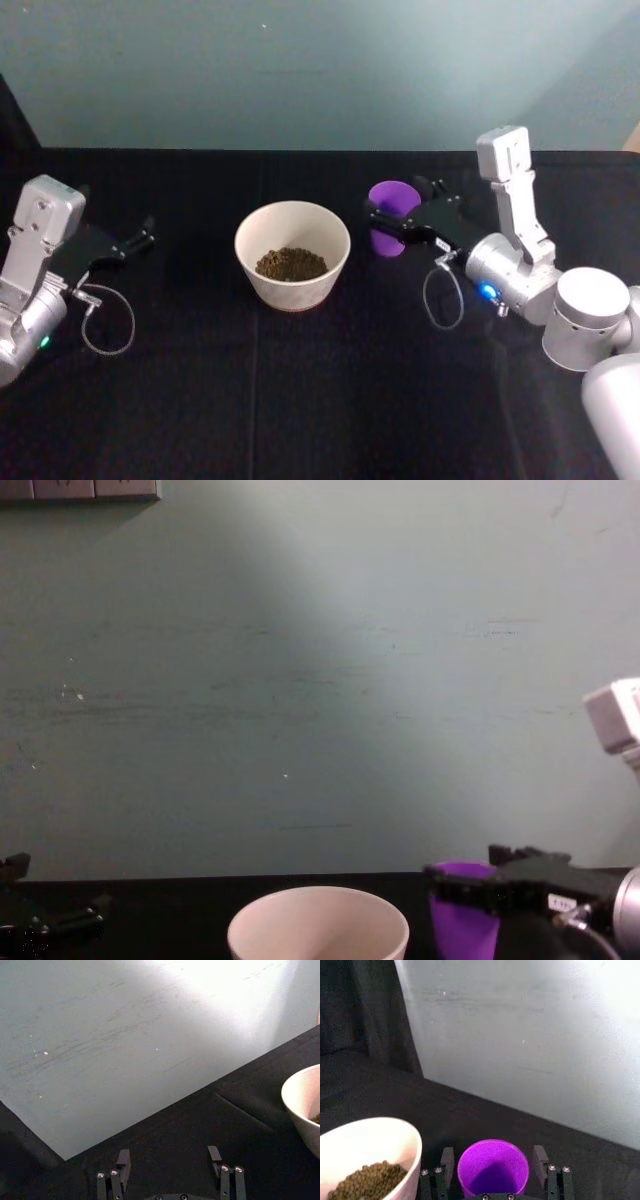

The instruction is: Pick up the cup and pour the mung beans from the cup into the bowl.

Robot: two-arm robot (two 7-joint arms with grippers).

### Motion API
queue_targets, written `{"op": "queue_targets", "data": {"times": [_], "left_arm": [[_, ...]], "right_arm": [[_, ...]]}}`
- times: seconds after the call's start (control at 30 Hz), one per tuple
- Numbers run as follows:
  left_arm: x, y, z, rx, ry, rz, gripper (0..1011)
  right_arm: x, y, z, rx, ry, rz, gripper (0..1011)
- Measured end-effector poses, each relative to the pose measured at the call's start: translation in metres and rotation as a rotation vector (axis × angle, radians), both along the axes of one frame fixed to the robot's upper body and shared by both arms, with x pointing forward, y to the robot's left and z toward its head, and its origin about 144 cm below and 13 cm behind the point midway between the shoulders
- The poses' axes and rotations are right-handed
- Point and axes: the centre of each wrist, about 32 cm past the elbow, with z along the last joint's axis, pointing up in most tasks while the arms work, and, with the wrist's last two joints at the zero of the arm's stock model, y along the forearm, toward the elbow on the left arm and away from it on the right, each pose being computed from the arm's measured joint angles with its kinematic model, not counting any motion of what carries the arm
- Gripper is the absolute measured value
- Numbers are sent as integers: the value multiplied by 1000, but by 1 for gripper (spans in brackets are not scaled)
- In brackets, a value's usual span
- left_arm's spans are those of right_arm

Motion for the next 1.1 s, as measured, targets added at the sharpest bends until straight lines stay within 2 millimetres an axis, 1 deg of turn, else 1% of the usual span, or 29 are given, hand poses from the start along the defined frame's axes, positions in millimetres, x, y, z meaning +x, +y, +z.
{"op": "queue_targets", "data": {"times": [0.17, 0.4, 0.5, 0.6, 0.8, 1.1], "left_arm": [[0, 0, 0, 0, 0, 0, 1000], [0, 0, 0, 0, 0, 0, 1000], [0, 0, 0, 0, 0, 0, 1000], [0, 0, 0, 0, 0, 0, 1000], [0, 0, 0, 0, 0, 0, 1000], [0, 0, 0, 0, 0, 0, 1000]], "right_arm": [[-9, -3, 15, 12, -47, -33, 1004], [-23, -15, 38, 15, -117, -115, 1004], [-25, -21, 41, 8, -126, -141, 1004], [-26, -31, 44, -11, -125, -188, 1004], [-25, -40, 36, -56, -102, -239, 1004], [-25, -45, 10, -68, -55, -241, 1004]]}}
